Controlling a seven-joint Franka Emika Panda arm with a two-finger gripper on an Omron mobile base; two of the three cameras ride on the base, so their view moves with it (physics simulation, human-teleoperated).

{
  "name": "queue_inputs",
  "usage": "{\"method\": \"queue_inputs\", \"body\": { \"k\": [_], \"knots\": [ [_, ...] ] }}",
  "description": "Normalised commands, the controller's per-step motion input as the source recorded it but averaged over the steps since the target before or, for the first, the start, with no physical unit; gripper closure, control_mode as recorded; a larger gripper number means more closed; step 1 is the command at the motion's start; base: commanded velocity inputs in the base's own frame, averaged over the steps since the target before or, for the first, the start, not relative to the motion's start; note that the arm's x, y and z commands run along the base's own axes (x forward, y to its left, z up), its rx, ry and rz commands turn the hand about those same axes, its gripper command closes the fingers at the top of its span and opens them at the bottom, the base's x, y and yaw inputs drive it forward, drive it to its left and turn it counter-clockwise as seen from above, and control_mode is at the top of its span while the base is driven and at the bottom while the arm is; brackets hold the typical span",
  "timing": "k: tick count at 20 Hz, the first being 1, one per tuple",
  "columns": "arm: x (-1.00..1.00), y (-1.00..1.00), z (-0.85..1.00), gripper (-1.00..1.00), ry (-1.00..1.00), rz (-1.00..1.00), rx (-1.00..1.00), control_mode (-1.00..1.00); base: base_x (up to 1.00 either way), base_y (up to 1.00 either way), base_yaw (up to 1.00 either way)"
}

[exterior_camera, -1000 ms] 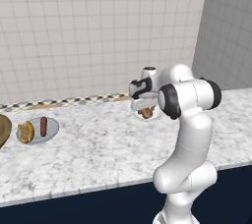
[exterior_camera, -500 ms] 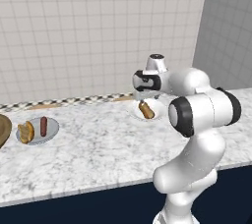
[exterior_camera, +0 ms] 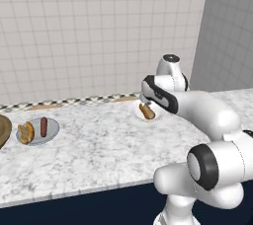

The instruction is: Place one bun and one sausage from the bowl on each plate.

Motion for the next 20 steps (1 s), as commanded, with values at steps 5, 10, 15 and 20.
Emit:
{"method": "queue_inputs", "body": {
  "k": [5,10,15,20],
  "knots": [
    [-0.18,0.06,0.21,-1.00,-0.01,-0.06,0.03,1.00,-0.07,0.22,-0.07],
    [0.00,0.00,0.00,-1.00,0.00,0.00,0.00,1.00,-0.28,0.94,-0.11],
    [0.00,0.00,0.00,-1.00,0.00,0.00,0.00,1.00,-0.73,1.00,-0.04],
    [0.00,0.00,0.00,-1.00,0.00,0.00,0.00,1.00,-0.61,1.00,0.01]
  ]
}}
